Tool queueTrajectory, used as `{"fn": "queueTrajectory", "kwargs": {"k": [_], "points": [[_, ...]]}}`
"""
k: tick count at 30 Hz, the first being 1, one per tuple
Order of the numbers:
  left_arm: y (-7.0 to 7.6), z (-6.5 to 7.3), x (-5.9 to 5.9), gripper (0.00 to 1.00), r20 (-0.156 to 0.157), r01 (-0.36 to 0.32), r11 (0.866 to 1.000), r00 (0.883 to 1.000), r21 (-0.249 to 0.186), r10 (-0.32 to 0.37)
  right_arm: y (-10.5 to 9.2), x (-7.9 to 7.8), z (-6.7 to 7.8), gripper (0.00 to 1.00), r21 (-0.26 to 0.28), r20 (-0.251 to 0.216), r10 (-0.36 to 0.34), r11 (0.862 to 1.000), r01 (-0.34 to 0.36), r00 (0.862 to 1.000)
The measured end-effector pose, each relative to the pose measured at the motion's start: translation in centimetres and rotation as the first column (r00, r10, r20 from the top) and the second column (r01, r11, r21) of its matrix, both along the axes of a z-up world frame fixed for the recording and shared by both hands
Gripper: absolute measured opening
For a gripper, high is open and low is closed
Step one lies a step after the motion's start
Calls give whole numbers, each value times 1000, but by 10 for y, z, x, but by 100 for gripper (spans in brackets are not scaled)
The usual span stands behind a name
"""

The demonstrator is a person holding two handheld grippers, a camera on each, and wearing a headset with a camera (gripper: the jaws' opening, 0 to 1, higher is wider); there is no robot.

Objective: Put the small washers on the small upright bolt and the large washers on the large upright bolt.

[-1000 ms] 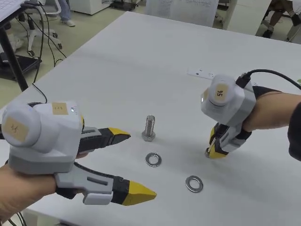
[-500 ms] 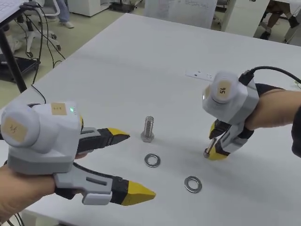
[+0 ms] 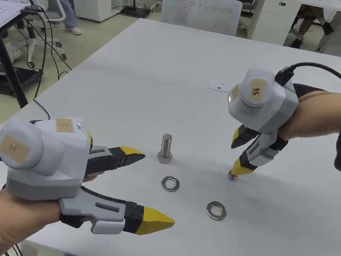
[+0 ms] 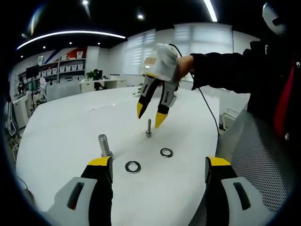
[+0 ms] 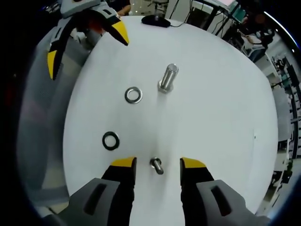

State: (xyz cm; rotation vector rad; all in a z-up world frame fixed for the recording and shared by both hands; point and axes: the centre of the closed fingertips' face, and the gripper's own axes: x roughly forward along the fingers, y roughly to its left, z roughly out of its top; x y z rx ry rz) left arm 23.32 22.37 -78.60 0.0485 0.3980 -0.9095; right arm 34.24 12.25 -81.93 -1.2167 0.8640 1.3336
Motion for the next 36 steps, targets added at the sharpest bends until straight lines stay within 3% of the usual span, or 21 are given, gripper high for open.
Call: {"fn": "queueTrajectory", "kwargs": {"k": [20, 36], "points": [[0, 5, -1, 80, 14, -1, 1000, 1000, -1, 1, 28, -19, 17, 40, 28, 24, 105, 994, -106, 994], [3, 5, 0, 80, 20, -8, 1000, 1000, -5, 8, 34, -38, 8, 40, 7, -6, 152, 988, -152, 988]]}}
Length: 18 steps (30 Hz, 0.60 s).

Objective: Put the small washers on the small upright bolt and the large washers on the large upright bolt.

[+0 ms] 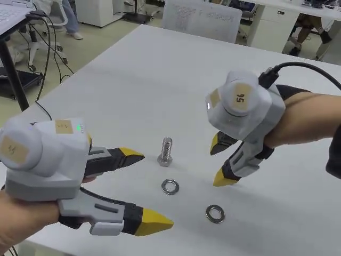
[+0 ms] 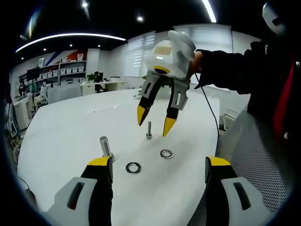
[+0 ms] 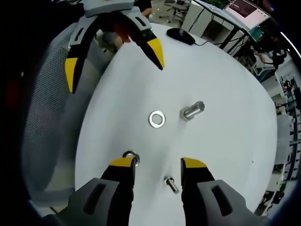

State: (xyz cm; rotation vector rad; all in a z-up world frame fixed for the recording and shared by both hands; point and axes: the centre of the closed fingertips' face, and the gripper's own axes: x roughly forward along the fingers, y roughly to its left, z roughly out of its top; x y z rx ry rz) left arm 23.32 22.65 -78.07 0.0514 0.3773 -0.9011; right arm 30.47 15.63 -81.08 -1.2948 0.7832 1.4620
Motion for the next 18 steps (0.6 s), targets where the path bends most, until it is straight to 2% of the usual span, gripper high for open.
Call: {"fn": "queueTrajectory", "kwargs": {"k": [18], "points": [[-2, 0, 0, 80, -1, 3, 1000, 1000, -4, -3, -15, -29, -29, 40, -43, -69, -5, 999, 2, 998]]}}
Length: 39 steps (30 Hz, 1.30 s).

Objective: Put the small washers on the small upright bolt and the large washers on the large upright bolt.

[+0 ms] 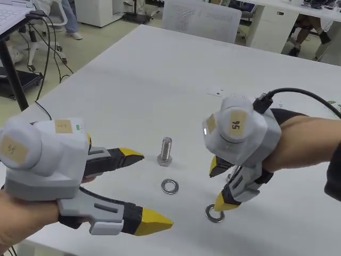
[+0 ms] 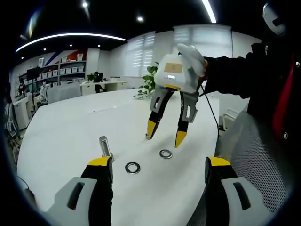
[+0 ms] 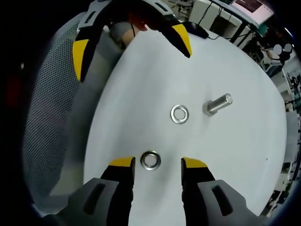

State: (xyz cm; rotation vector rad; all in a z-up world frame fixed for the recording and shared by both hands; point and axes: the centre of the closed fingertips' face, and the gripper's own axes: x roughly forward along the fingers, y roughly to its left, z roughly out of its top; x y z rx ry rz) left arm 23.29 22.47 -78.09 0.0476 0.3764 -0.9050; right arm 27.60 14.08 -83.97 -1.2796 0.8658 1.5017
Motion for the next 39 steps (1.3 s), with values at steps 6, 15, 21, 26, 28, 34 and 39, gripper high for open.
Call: {"fn": "queueTrajectory", "kwargs": {"k": [6, 15, 21, 26, 28, 34, 39], "points": [[0, 0, -1, 80, 1, -1, 1000, 1000, -1, 1, -10, -6, -16, 40, -28, -20, -15, 999, 15, 1000], [-1, -1, -2, 80, 2, 0, 1000, 1000, -1, 0, -17, -11, -32, 40, -40, -55, -52, 998, 50, 997], [-1, -1, -3, 80, 2, 1, 1000, 1000, -2, -1, -18, -13, -39, 40, -62, -63, -57, 997, 53, 996], [0, 0, -4, 80, 2, -1, 1000, 1000, -2, 1, -17, -11, -43, 40, -65, -64, -66, 996, 62, 996], [0, 0, -4, 80, 1, -1, 1000, 1000, -3, 1, -17, -10, -44, 40, -66, -59, -68, 996, 64, 996], [0, 0, -4, 80, 3, 0, 1000, 1000, -1, 0, -16, -7, -44, 40, -70, -45, -65, 996, 62, 997], [0, 1, -4, 80, 4, 0, 1000, 1000, -1, 0, -16, -7, -43, 39, -71, -40, -57, 996, 55, 998]]}}
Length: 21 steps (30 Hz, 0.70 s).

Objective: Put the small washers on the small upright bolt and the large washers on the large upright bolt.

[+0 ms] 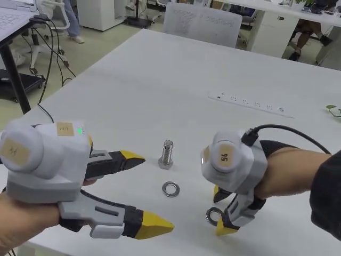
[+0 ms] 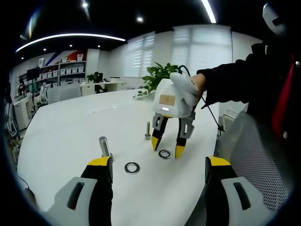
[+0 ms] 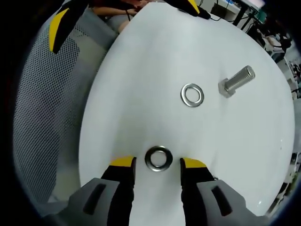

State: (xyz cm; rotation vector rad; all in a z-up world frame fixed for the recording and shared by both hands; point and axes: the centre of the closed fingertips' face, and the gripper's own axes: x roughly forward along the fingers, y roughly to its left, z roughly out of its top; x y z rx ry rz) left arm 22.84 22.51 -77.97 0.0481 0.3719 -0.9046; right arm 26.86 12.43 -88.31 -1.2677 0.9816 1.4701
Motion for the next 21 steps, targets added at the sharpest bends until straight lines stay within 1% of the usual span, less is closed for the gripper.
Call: {"fn": "queueTrajectory", "kwargs": {"k": [13, 16, 21], "points": [[0, 1, -1, 80, 6, -1, 1000, 1000, 0, 1, -1, -1, -1, 38, 0, -4, 11, 1000, -11, 1000], [0, 1, -1, 80, 7, -3, 1000, 1000, -3, 3, -1, 0, -1, 31, -3, 0, 14, 1000, -14, 1000], [0, 1, -1, 80, 8, -4, 1000, 1000, -3, 4, -1, 0, -1, 30, -6, 1, 18, 1000, -18, 1000]]}}
